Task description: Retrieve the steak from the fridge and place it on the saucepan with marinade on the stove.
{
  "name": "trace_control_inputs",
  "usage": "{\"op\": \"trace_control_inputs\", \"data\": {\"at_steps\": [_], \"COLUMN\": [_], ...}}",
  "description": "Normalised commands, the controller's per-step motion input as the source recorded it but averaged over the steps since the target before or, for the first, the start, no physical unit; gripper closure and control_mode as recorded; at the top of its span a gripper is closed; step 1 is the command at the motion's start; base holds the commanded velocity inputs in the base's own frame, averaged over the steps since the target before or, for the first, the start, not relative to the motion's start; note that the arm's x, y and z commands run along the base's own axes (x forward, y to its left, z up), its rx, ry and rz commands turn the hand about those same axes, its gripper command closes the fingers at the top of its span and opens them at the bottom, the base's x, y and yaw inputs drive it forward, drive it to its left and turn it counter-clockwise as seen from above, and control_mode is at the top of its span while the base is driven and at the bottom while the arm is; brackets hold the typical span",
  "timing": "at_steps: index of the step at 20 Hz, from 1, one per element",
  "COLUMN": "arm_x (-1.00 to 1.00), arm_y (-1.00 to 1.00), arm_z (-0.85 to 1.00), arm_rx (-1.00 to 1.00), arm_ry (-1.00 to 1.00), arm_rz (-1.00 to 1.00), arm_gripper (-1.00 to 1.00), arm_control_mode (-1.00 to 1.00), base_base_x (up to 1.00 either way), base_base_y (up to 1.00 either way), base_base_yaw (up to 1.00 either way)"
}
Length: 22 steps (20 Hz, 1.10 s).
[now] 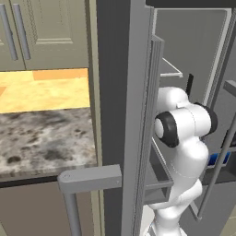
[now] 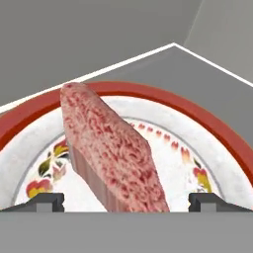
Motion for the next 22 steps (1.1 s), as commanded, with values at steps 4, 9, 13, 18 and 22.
{"op": "trace_control_inputs", "data": {"at_steps": [4, 9, 13, 18, 22], "arm_x": [0.48, 0.42, 0.17, 0.0, 0.0], "arm_y": [0.14, 0.1, 0.08, 0.04, 0.0], "arm_z": [-0.25, -0.24, -0.33, -0.25, 0.0], "arm_rx": [-0.02, -0.02, -0.03, -0.03, 0.0], "arm_ry": [0.0, 0.01, 0.05, 0.01, -0.01], "arm_rz": [0.05, 0.04, 0.05, 0.03, 0.0], "arm_gripper": [-1.0, -1.0, -1.0, 1.0, 1.0], "arm_control_mode": [-1.0, -1.0, -1.0, -1.0, -1.0], "base_base_x": [0.0, 0.0, 0.0, 0.0, 0.0], "base_base_y": [0.0, 0.0, 0.0, 0.0, 0.0], "base_base_yaw": [0.0, 0.0, 0.0, 0.0, 0.0]}}
